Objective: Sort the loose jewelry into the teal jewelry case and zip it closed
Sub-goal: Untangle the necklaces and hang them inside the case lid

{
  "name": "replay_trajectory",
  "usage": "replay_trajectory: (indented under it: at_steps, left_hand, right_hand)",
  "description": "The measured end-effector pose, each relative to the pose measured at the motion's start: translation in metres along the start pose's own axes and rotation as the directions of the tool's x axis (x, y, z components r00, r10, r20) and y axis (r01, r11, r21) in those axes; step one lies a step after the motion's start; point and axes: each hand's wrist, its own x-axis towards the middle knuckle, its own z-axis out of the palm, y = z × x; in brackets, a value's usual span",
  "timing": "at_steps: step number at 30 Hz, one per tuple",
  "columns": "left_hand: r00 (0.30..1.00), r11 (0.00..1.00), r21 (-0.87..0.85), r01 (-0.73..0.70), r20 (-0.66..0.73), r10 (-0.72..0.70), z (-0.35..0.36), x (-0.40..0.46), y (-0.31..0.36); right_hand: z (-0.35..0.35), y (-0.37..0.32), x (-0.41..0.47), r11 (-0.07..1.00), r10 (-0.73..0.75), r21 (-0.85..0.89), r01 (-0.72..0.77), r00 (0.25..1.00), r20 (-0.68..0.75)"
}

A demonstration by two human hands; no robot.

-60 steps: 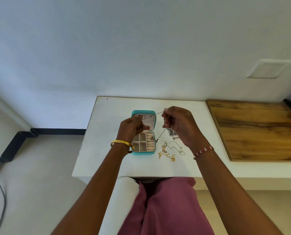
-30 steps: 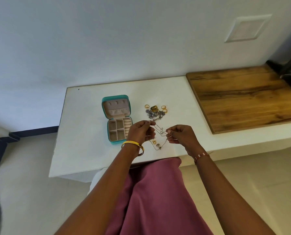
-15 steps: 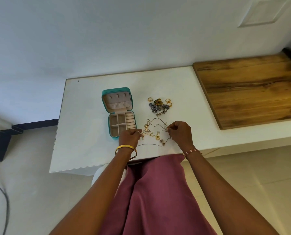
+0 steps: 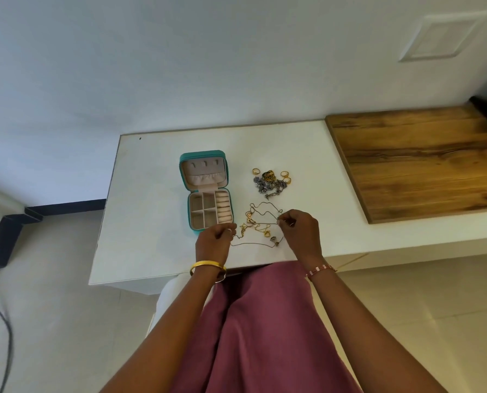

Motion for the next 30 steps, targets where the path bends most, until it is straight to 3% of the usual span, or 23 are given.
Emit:
replay_trajectory:
  at_steps: [8, 17, 30]
  left_hand:
    - [0.994, 0.992, -0.124, 0.026, -0.101, -0.039, -0.013, -0.007, -0.010]
    - [0.993, 0.986, -0.150, 0.071, -0.082, -0.084, 0.001, -0.009, -0.017]
    - [0.995, 0.985, -0.149, 0.086, -0.034, -0.092, 0.013, 0.000, -0.018]
  right_hand:
    - [0.020, -0.020, -0.003, 0.994, -0.082, -0.071, 0.087, 0.994, 0.076]
    - [0.030, -0.016, 0.012, 0.898, -0.147, -0.387, 0.209, 0.972, 0.183]
    - [0.034, -0.011, 0.026, 0.764, -0.239, -0.582, 0.278, 0.960, 0.145]
